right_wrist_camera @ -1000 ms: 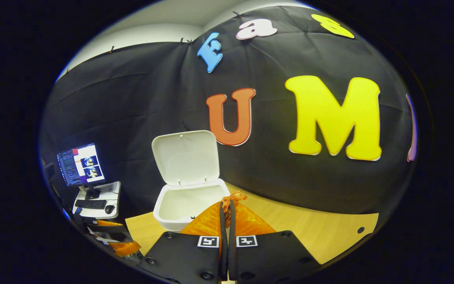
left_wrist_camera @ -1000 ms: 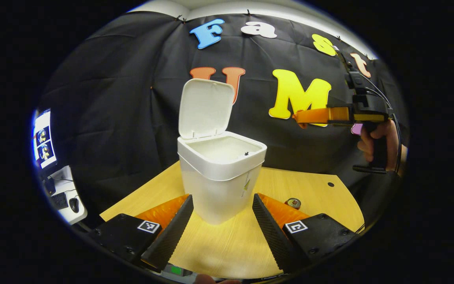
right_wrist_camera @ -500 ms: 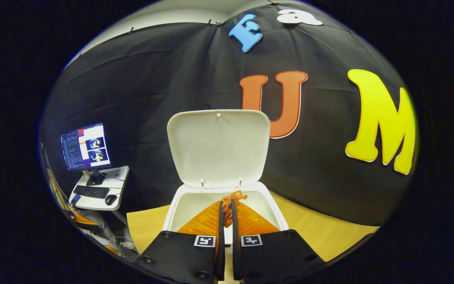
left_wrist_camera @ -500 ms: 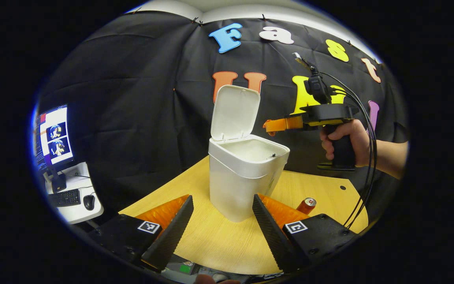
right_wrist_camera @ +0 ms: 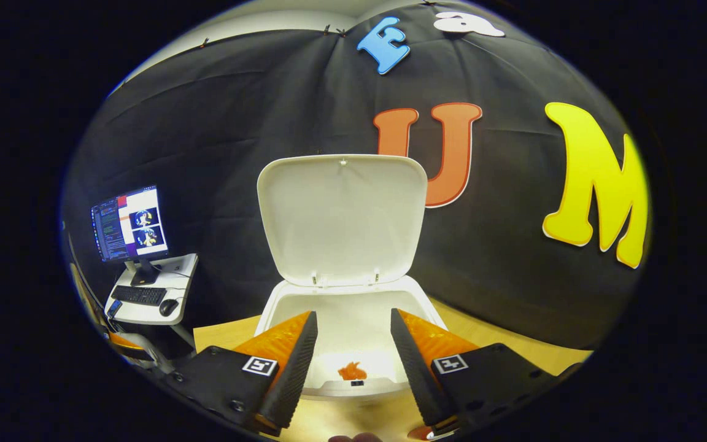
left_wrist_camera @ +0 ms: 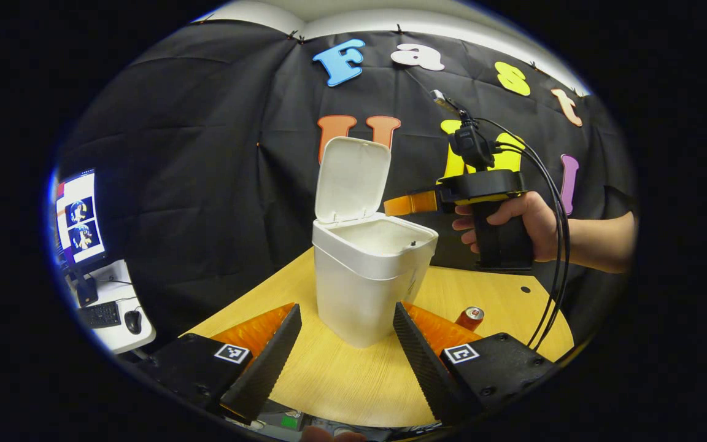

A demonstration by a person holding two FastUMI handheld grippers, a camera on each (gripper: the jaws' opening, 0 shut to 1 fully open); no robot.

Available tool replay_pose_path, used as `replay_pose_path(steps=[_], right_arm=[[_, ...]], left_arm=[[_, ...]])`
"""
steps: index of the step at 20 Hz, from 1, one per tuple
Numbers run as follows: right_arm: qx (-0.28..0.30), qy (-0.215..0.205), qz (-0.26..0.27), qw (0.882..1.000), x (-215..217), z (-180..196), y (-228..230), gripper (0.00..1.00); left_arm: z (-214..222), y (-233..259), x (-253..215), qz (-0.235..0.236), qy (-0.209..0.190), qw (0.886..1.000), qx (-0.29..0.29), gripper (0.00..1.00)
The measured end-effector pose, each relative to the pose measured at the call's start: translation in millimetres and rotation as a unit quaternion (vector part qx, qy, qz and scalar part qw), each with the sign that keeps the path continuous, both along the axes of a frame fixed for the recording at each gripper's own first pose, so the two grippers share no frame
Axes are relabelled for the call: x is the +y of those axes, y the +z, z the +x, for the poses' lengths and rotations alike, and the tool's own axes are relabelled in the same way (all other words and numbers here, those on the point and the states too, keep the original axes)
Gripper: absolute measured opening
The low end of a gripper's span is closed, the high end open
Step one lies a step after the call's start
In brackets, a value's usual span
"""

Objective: Press the lid of the desktop garbage bin to open it, pick up the crumpled paper on the desktop and throw it into the bin, then pick up the pop can on the desktop and drop it into the bin, and finally close the garbage bin lid.

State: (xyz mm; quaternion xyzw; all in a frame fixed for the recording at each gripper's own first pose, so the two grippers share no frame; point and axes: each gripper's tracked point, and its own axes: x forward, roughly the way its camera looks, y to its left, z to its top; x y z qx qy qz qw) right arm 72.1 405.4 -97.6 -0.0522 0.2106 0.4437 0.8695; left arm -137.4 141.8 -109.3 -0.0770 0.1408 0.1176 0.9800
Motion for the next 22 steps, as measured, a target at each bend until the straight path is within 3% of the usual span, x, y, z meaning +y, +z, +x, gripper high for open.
replay_pose_path(steps=[5,10,13,19,22], right_arm=[[-0.007,-0.029,0.028,0.999,-45.0,-6.8,23.4,0.92],[-0.044,-0.076,0.034,0.996,-115.8,-20.3,38.6,0.93],[-0.069,-0.115,0.008,0.991,-180.8,-28.2,34.3,0.94],[-0.078,-0.243,-0.023,0.967,-321.6,-36.3,23.0,0.94],[-0.074,-0.297,-0.037,0.951,-381.7,-51.0,21.1,0.94]], left_arm=[[12.2,0.3,-28.1,0.002,-0.051,0.999,-0.009,0.99],[34.1,-3.2,-63.7,0.016,-0.118,0.993,-0.013,0.99],[46.4,-15.0,-94.1,0.02,-0.166,0.986,-0.01,0.99],[66.4,-38.9,-164.7,0.022,-0.255,0.967,0.0,0.99],[76.2,-59.3,-190.3,0.032,-0.278,0.96,0.008,0.99]])
